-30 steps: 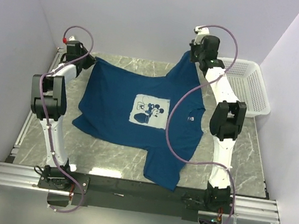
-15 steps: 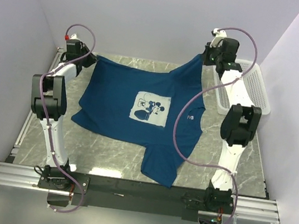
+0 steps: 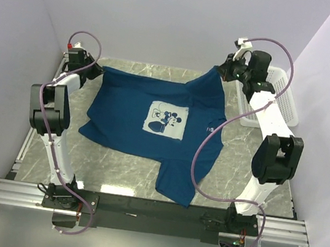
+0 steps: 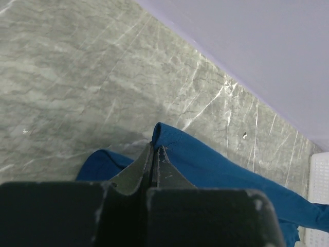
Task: Fold and stack the t-shirts
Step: Fold the tshirt
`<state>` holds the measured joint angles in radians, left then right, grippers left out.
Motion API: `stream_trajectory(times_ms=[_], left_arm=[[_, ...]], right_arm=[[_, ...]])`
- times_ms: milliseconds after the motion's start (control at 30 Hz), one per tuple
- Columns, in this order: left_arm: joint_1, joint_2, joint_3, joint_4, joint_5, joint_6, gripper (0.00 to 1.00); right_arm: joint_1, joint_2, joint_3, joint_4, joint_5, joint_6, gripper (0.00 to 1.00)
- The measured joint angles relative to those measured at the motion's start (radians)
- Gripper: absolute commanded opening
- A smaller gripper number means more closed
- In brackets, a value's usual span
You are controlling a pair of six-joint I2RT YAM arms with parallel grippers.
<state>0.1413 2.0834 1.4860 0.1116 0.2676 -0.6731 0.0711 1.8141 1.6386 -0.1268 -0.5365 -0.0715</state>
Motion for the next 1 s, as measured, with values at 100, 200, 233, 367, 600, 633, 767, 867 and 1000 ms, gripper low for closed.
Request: stream_trajectory(times_ms=[100,200,233,367,600,633,767,867,1000], left_arm=[[0.007,-0.017,-0.023,0.004,0.005,0.002,0.0],[0.011,-0.031,-0.039,0.005,0.011,0.004,0.0],[0.012,-0.033,-0.042,0.004,0.015,0.005,0.0],[0.012,-0.041,-0.044,0.004,0.023,0.008,0.0],[0.013,-0.042,-0.044,0.001,0.024,0.024,0.0],[0.013,-0.042,-0.044,0.0,0.024,0.026,0.0],[0.014,-0.042,-0.044,-0.003,0.023,0.027,0.0],[0.014,-0.042,-0.048,-0.003,0.023,0.032,0.0],[0.015,-0.042,-0.059,-0.005,0.023,0.035,0.0]], right_arm=[[0.0,-0.013,-0.044,0.006,-0.014,0.0,0.0],[0.0,-0.014,-0.087,0.008,-0.032,0.0,0.0],[0.0,-0.015,-0.104,0.008,-0.035,0.0,0.0],[0.003,-0.025,-0.161,0.007,-0.053,-0.001,0.0],[0.005,-0.131,-0.251,0.013,-0.079,-0.002,0.0],[0.005,-0.15,-0.26,0.015,-0.082,-0.003,0.0],[0.005,-0.202,-0.284,0.032,-0.091,-0.005,0.0],[0.005,-0.229,-0.317,0.039,-0.099,-0.008,0.0],[0.005,-0.253,-0.37,0.038,-0.105,-0.008,0.0]])
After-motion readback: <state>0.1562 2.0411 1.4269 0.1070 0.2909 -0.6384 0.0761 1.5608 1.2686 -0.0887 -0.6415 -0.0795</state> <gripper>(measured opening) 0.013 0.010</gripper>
